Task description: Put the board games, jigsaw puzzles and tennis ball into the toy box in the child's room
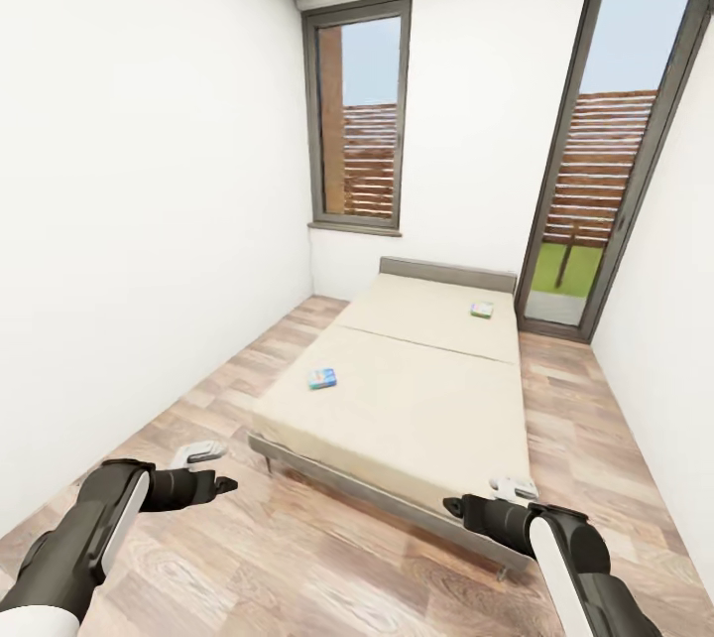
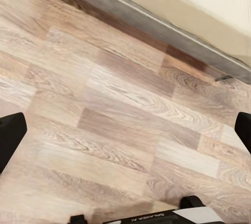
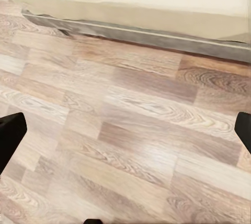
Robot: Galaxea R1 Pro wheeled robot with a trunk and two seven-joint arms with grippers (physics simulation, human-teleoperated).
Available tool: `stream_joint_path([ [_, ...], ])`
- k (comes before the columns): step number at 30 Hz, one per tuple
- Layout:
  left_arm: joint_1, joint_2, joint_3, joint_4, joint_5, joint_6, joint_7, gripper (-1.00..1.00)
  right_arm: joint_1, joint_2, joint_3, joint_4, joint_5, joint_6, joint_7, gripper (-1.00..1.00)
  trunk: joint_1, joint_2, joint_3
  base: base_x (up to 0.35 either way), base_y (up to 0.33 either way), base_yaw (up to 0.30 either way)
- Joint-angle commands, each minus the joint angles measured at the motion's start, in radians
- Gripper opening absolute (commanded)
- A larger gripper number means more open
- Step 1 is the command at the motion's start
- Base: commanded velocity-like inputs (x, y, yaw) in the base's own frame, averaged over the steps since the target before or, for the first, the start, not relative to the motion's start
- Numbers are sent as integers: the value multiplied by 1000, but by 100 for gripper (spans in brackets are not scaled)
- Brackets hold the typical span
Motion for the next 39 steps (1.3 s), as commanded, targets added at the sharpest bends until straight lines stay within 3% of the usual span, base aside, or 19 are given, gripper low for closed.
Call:
stream_joint_path([
  [1,0,0,1,0,5,6,0,100,-1,1,-2,0,-1,5,1,100,1,-1,-1,93,273,-285],
  [39,0,1,-2,0,5,4,2,100,-1,1,-2,2,-2,7,1,100,1,-1,-1,80,278,-285],
])
